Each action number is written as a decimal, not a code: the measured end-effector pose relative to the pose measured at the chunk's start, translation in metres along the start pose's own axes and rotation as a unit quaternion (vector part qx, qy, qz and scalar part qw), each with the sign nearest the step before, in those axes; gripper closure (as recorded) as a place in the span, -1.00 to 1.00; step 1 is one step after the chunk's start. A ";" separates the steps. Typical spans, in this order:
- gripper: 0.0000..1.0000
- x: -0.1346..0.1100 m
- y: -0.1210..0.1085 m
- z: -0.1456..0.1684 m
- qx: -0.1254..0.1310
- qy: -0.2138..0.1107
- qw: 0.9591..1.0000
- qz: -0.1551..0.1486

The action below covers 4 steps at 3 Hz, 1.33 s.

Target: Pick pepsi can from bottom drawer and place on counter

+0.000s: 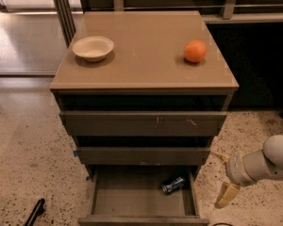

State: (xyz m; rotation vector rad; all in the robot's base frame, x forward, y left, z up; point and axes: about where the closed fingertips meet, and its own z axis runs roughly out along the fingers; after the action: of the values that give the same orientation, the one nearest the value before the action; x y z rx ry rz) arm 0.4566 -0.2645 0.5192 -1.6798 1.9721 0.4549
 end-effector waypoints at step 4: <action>-1.00 0.076 0.028 0.076 -0.008 -0.018 0.996 0.086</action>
Offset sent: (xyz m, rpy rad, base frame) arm -0.0293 -0.0429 -0.0411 0.0072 -0.0078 -0.1841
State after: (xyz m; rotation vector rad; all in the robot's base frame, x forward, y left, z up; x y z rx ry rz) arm 0.4329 -0.2785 0.4117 -1.5070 2.1005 0.5603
